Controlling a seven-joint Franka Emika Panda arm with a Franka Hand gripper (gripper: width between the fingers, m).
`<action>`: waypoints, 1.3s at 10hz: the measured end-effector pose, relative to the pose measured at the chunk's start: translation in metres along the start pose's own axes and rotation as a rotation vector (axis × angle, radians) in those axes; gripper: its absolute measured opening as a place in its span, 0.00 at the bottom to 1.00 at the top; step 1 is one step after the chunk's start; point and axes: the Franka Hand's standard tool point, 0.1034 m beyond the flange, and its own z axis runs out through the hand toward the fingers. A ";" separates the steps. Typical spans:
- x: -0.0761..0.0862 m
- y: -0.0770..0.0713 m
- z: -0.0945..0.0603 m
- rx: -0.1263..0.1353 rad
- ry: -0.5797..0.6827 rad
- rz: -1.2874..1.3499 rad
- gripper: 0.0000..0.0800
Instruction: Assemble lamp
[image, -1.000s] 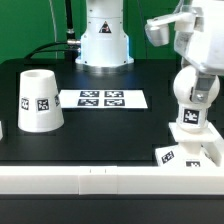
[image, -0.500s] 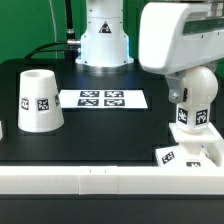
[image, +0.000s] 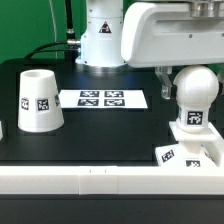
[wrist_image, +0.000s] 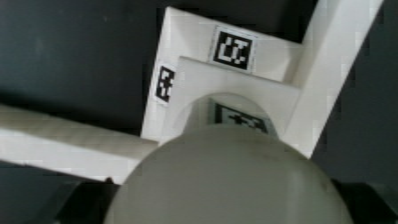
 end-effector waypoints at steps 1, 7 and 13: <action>0.000 0.001 0.000 0.005 -0.001 0.071 0.72; 0.000 0.001 0.001 0.008 -0.003 0.397 0.72; -0.002 -0.010 0.002 0.027 -0.024 1.026 0.72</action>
Offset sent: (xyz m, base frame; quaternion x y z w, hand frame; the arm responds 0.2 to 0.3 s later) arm 0.0000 0.0000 0.0000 0.0000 0.0000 0.1296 0.9916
